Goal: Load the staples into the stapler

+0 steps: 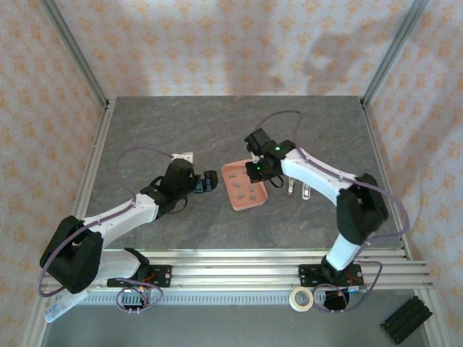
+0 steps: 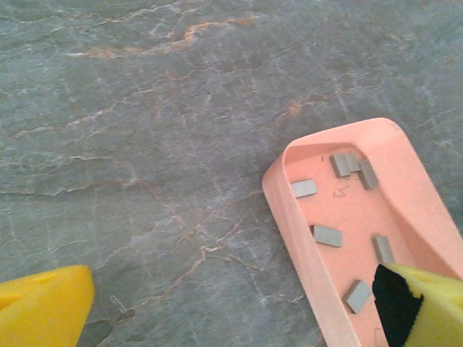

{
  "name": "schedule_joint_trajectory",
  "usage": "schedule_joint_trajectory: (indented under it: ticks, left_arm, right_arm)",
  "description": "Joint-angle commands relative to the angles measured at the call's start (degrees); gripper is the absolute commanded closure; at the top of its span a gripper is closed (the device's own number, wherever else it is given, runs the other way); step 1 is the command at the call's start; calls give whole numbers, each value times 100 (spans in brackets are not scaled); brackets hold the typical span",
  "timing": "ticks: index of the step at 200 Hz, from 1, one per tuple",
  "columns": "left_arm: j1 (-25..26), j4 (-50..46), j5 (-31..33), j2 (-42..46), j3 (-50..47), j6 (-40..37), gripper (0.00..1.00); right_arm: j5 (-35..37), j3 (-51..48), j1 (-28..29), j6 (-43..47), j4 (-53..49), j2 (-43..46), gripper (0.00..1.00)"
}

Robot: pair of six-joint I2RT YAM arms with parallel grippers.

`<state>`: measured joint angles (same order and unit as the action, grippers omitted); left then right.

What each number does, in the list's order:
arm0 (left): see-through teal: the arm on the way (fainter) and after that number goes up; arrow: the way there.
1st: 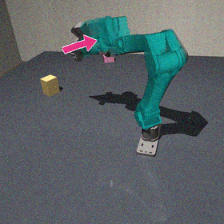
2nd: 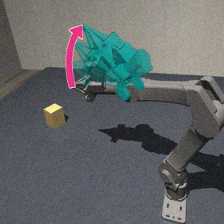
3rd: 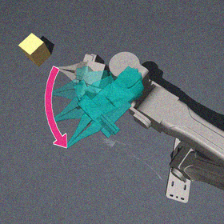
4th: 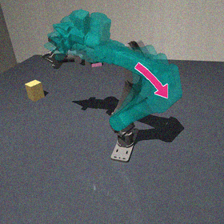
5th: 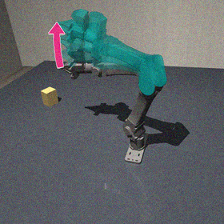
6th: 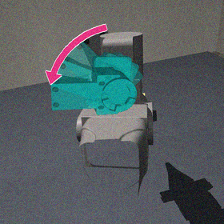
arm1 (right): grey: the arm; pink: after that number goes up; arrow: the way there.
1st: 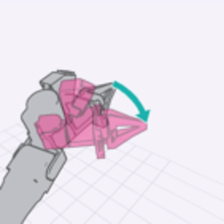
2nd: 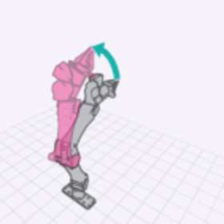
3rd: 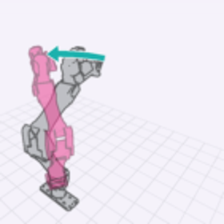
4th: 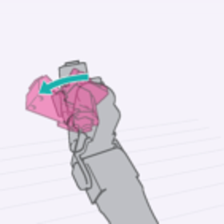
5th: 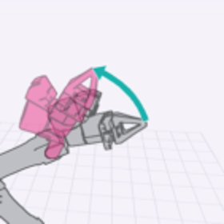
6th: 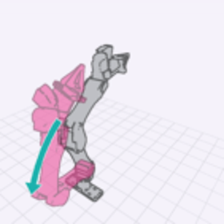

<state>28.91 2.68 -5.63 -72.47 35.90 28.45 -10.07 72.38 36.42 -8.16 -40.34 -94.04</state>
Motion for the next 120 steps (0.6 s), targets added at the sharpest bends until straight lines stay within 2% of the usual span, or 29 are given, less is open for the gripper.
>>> schedule_joint_trajectory:
  ticks: [1, 58, 83, 120]
  left_arm:
    - [147, 401, -170, -4, 84, -126, 0]
    - [893, 795, -589, -400, 188, -736, 2]
    - [1007, 928, -556, -529, 143, -752, 2]
    - [1007, 1189, -529, -618, 70, -669, 2]
  right_arm:
    - [310, -663, -64, -610, -84, 680, 86]
    - [357, -2546, -74, -1752, -314, 2224, 86]
    - [360, -3014, -74, -2029, -348, 2499, 86]
    - [145, -3341, -113, -2207, -264, 2402, 85]
